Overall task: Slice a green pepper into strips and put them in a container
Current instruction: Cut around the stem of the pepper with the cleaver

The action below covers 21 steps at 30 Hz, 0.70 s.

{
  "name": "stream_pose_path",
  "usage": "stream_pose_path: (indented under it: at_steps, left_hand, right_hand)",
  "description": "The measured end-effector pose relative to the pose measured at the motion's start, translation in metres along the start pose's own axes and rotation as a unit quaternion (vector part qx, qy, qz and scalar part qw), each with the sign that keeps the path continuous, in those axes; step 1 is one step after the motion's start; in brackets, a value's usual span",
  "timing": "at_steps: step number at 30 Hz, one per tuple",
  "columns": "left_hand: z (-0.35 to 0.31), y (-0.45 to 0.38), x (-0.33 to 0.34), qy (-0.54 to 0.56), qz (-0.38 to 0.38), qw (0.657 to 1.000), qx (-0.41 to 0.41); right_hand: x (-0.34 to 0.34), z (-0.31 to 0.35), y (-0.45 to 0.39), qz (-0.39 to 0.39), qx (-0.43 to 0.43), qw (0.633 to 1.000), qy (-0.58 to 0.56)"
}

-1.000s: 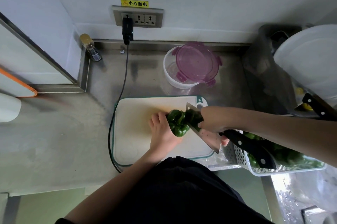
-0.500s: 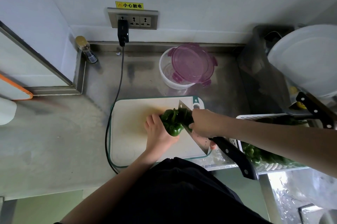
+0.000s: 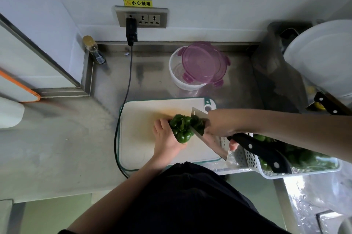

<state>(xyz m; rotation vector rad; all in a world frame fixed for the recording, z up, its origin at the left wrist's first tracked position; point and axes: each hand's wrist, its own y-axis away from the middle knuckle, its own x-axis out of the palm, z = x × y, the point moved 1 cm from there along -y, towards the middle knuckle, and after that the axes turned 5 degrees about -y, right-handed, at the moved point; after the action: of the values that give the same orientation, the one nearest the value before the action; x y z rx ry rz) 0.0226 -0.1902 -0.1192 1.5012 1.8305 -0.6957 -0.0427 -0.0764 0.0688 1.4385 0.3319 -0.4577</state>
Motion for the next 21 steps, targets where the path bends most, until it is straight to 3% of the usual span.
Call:
stream_pose_path:
  at_steps: [3, 9, 21]
  left_hand:
    - [-0.002, 0.0, -0.001, 0.003, -0.015, 1.0, 0.012]
    - [-0.004, 0.002, -0.001, 0.001, 0.01, 1.0, -0.01]
    - [-0.004, -0.001, 0.001, -0.007, 0.004, 1.0, -0.029]
  right_hand:
    - [-0.004, 0.0, 0.001, 0.017, -0.01, 0.999, 0.042]
    - [-0.011, 0.001, 0.0, 0.049, 0.02, 0.999, 0.012]
    - [0.014, 0.0, -0.025, 0.025, -0.004, 0.999, -0.019]
